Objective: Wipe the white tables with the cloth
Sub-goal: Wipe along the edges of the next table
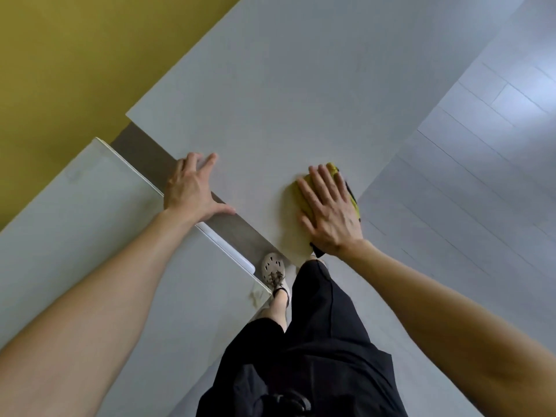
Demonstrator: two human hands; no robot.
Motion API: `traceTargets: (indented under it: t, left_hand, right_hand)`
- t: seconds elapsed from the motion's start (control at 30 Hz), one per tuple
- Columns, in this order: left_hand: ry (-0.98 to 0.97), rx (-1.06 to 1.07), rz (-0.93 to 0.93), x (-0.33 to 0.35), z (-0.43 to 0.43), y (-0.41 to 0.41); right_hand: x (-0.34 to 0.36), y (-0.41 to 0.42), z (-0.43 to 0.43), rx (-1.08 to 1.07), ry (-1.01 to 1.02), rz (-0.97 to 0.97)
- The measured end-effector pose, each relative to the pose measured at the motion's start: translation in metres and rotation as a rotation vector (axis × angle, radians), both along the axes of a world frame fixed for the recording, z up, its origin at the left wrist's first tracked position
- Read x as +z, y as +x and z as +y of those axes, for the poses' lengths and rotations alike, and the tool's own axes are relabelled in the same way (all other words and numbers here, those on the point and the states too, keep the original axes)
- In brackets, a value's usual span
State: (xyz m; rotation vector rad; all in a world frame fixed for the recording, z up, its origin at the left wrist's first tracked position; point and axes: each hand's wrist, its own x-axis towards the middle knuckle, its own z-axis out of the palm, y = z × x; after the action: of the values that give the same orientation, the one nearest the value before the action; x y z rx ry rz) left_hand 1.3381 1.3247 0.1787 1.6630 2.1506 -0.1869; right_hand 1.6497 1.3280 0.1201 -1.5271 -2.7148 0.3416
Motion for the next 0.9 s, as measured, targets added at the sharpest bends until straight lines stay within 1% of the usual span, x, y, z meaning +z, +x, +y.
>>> traceTargets:
  t: [0.07, 0.13, 0.2, 0.27, 0.33, 0.4, 0.47, 0.5, 0.53, 0.57, 0.67, 0.73, 0.77, 0.8, 0.83, 0.9]
  left_hand:
    - [0.011, -0.003, -0.012, -0.001, -0.001, -0.002]
    - [0.013, -0.026, -0.034, -0.002, 0.000, -0.011]
    - [0.018, -0.056, -0.039, -0.003, 0.005, -0.022]
    - [0.028, -0.077, -0.026, -0.002, 0.012, -0.027]
    - [0.046, -0.044, -0.015, -0.003, 0.021, -0.023]
    - [0.033, 0.012, -0.020, -0.004, 0.029, -0.018]
    - [-0.008, 0.067, -0.042, -0.006, 0.035, -0.018]
    - [-0.028, 0.091, -0.062, -0.006, 0.037, -0.019]
    - [-0.038, 0.114, -0.082, -0.006, 0.039, -0.020]
    - [-0.035, 0.134, -0.095, -0.007, 0.040, -0.021]
    - [-0.005, 0.139, -0.106, -0.011, 0.036, -0.025]
    - [0.017, 0.131, -0.117, -0.013, 0.034, -0.029]
    - [0.025, 0.112, -0.126, -0.014, 0.033, -0.031]
    - [0.032, 0.096, -0.147, -0.014, 0.031, -0.034]
    - [0.038, 0.085, -0.177, -0.016, 0.027, -0.039]
    - [0.072, 0.025, -0.223, -0.019, 0.013, -0.050]
  right_hand:
    - [-0.002, -0.037, -0.021, 0.174, -0.016, 0.026]
    - [0.000, -0.073, -0.016, 0.220, -0.012, 0.067]
    - [0.000, -0.090, -0.003, 0.249, -0.014, 0.087]
    - [-0.002, -0.078, -0.003, 0.280, -0.028, 0.113]
    - [-0.002, -0.048, -0.014, 0.338, -0.029, 0.114]
    - [-0.002, -0.015, -0.017, 0.456, -0.052, 0.113]
    - [-0.005, 0.003, 0.013, 0.595, -0.061, 0.097]
    - [-0.008, 0.004, 0.038, 0.621, -0.053, 0.079]
    - [-0.011, 0.001, 0.068, 0.597, -0.029, 0.068]
    - [-0.013, -0.005, 0.101, 0.523, 0.007, 0.070]
    - [-0.015, -0.035, 0.186, 0.194, 0.057, 0.055]
    - [-0.012, -0.057, 0.196, 0.082, 0.036, 0.049]
    - [-0.010, -0.066, 0.182, 0.082, 0.026, 0.060]
    - [-0.006, -0.073, 0.159, 0.154, 0.026, 0.078]
    - [-0.002, -0.079, 0.129, 0.301, 0.020, 0.093]
    - [-0.001, -0.082, 0.072, 0.729, -0.041, 0.084]
